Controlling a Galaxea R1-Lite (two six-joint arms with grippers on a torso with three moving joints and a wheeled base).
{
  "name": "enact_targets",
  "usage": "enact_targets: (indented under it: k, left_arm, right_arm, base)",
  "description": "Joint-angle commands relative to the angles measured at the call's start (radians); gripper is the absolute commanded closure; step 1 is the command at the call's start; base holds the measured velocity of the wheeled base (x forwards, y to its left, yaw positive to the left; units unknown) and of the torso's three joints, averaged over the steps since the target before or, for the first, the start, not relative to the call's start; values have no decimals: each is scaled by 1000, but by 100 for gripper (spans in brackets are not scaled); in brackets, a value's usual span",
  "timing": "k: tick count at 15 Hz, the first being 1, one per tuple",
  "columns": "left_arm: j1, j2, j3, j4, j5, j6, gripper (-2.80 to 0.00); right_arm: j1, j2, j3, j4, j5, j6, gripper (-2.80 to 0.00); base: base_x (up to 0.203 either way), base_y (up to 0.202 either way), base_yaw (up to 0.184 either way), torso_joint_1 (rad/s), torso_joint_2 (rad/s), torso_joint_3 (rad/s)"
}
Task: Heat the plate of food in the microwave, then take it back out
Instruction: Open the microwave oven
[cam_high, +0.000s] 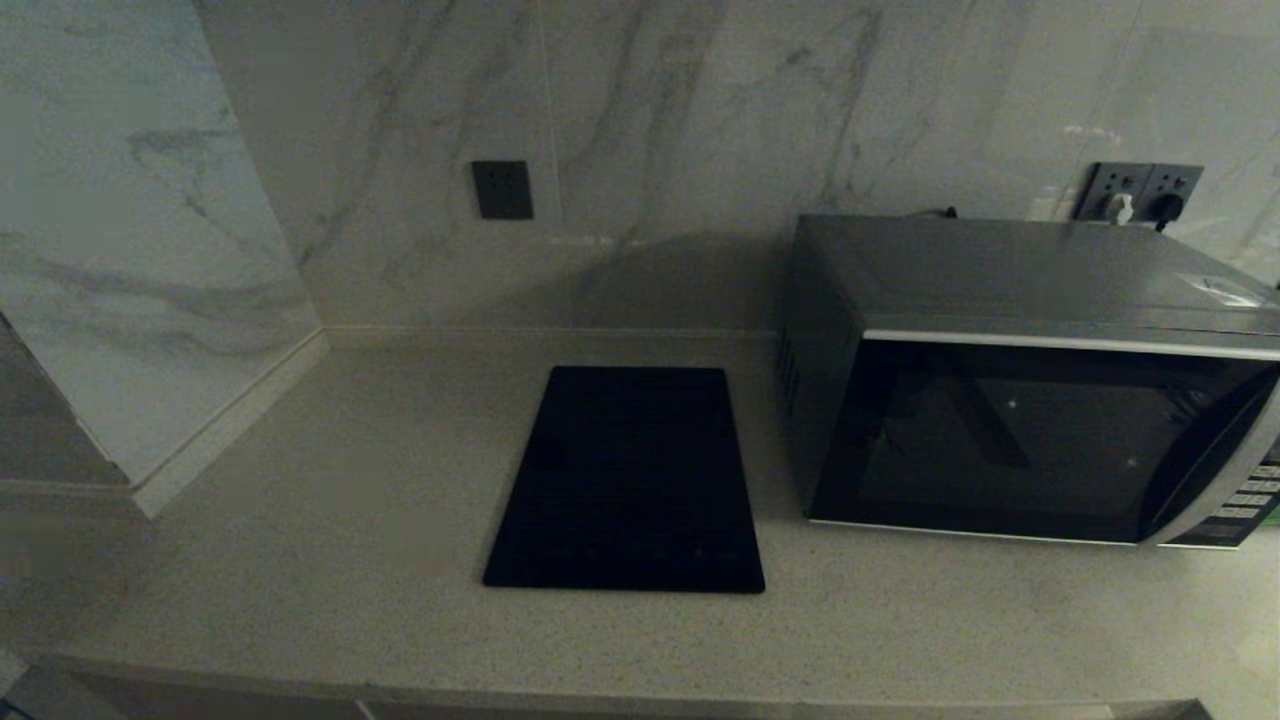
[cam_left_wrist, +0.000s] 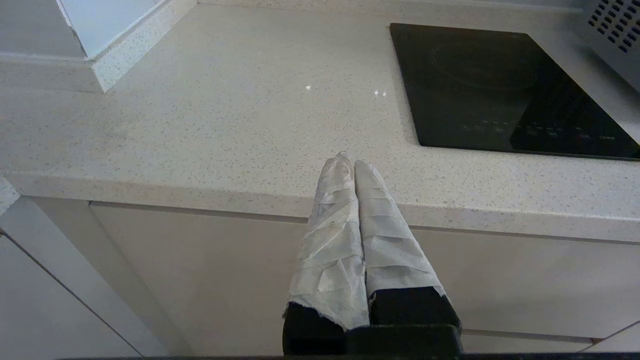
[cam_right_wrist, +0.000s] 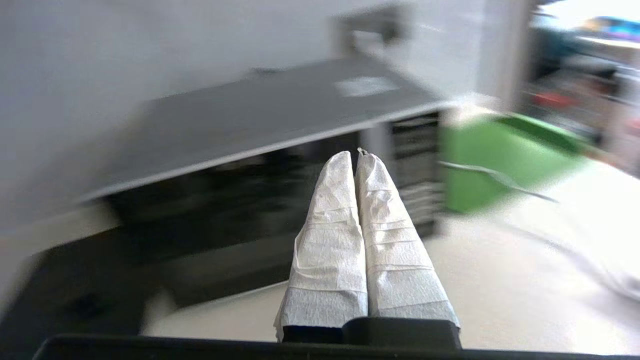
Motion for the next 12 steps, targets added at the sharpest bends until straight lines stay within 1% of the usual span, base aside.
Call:
enact_targets:
  k: [1, 2, 5, 6, 7, 10, 12]
  left_arm:
    - [0, 0, 0, 0, 0, -1, 0]
    - [0, 0, 0, 0, 0, -1, 0]
    - [0, 1, 0, 0, 0, -1, 0]
    - [0, 2, 0, 0, 0, -1, 0]
    - [0, 1, 0, 0, 0, -1, 0]
    - [0, 0, 0, 0, 0, -1, 0]
    - [0, 0, 0, 0, 0, -1, 0]
  right_arm:
    - [0, 203, -60, -1, -132, 0, 0]
    - [-1, 253, -74, -1, -186, 0, 0]
    - [-7, 385, -115, 3, -310, 0, 0]
    - [-14, 419, -133, 6, -373, -11, 0]
    - [-21, 438, -157, 8, -430, -60, 0]
    - [-27, 428, -183, 20, -463, -229, 0]
    - [-32, 402, -183, 41, -465, -265, 0]
  base:
    - [0, 0, 0, 0, 0, 0]
    - [0, 0, 0, 0, 0, 0]
    - [0, 0, 0, 0, 0, 0]
    - [0, 0, 0, 0, 0, 0]
    - [0, 0, 0, 0, 0, 0]
    - [0, 0, 0, 0, 0, 0]
    - [0, 0, 0, 0, 0, 0]
